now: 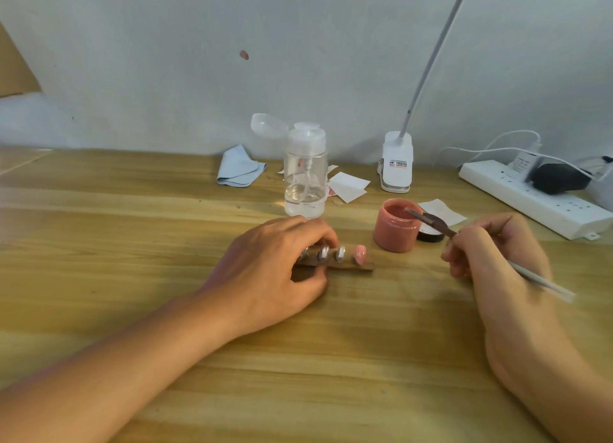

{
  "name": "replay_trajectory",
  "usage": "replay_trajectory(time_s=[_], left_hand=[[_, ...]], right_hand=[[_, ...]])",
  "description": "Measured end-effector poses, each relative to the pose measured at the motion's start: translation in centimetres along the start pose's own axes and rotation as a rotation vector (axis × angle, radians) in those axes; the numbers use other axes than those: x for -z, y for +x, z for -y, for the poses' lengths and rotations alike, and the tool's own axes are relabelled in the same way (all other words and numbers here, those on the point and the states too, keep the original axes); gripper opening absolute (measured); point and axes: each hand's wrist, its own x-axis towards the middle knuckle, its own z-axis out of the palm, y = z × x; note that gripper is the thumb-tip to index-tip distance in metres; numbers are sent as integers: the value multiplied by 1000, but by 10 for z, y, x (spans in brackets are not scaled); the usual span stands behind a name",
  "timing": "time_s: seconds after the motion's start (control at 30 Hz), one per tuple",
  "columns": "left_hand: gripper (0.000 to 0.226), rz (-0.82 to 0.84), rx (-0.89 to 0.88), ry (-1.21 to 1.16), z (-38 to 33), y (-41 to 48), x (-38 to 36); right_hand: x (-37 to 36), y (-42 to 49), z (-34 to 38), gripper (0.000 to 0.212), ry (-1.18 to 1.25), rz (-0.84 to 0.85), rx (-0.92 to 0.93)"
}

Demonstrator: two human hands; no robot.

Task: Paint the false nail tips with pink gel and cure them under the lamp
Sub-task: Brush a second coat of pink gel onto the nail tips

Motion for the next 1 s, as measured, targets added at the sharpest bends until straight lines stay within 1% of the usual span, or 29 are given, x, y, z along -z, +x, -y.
replay_trajectory(time_s=[0.2,0.47,0.63,0.77,0.9,1.0], left_hand=[[24,-1,-6,-2,2,-1,0],[21,-57,-51,36,1,-1,0],[28,-98,-51,29,-1,-2,-1],[22,-91,-51,46,-1,-3,0],[20,-71,-45,54,1,-3,0],[21,-76,-28,54,1,-2,-2]], right_hand=[[-2,-1,4,14,-16,1,-24],[-1,-1,7,11,-23,-11,-47],[-1,-4,6,2,9,22,-13],[-3,-7,10,3,50,74,49],[-6,-15,20,22,45,235,187],[-8,-24,23,13,-109,324,356]])
